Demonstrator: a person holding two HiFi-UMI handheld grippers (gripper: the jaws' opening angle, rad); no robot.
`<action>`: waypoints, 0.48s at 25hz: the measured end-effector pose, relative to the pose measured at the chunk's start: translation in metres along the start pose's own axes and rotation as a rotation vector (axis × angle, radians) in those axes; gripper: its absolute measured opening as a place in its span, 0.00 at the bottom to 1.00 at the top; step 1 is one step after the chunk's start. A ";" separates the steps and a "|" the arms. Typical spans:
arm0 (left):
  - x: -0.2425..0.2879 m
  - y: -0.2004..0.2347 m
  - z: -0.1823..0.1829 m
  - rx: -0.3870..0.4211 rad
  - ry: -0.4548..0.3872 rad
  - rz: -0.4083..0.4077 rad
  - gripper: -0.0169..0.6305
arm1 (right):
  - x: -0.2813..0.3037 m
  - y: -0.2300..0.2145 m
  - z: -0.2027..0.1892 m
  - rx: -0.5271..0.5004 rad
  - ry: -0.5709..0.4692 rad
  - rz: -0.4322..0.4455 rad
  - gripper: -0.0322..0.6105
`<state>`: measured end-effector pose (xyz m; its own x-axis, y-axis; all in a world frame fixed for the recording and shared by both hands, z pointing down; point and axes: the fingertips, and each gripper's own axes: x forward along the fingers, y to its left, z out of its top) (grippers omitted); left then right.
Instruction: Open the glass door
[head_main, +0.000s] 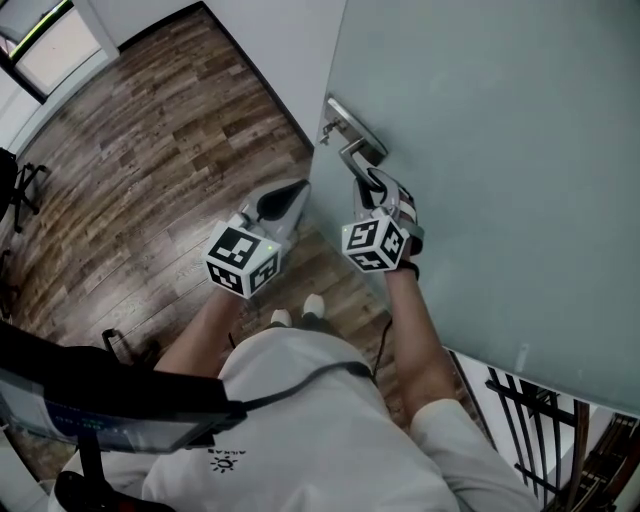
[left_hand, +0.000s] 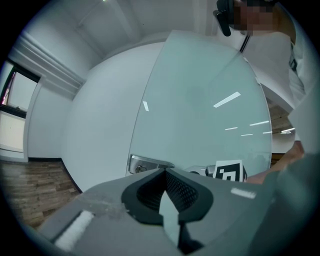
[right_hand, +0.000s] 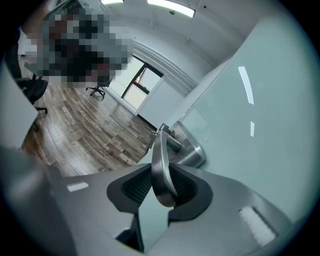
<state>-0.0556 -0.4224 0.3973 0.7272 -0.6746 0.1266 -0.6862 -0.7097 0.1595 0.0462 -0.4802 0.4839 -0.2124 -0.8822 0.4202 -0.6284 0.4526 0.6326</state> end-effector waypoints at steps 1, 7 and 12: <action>0.008 -0.002 0.000 0.001 0.003 0.003 0.03 | 0.002 -0.006 -0.005 0.003 0.000 -0.004 0.21; 0.041 -0.003 0.003 0.002 0.010 0.003 0.03 | 0.017 -0.030 -0.020 0.019 0.015 -0.014 0.21; 0.073 -0.001 0.009 -0.002 0.021 -0.003 0.03 | 0.033 -0.053 -0.032 0.035 0.030 -0.009 0.21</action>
<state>-0.0021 -0.4732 0.3980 0.7292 -0.6683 0.1469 -0.6842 -0.7110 0.1621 0.0964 -0.5292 0.4853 -0.1851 -0.8816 0.4342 -0.6558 0.4399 0.6135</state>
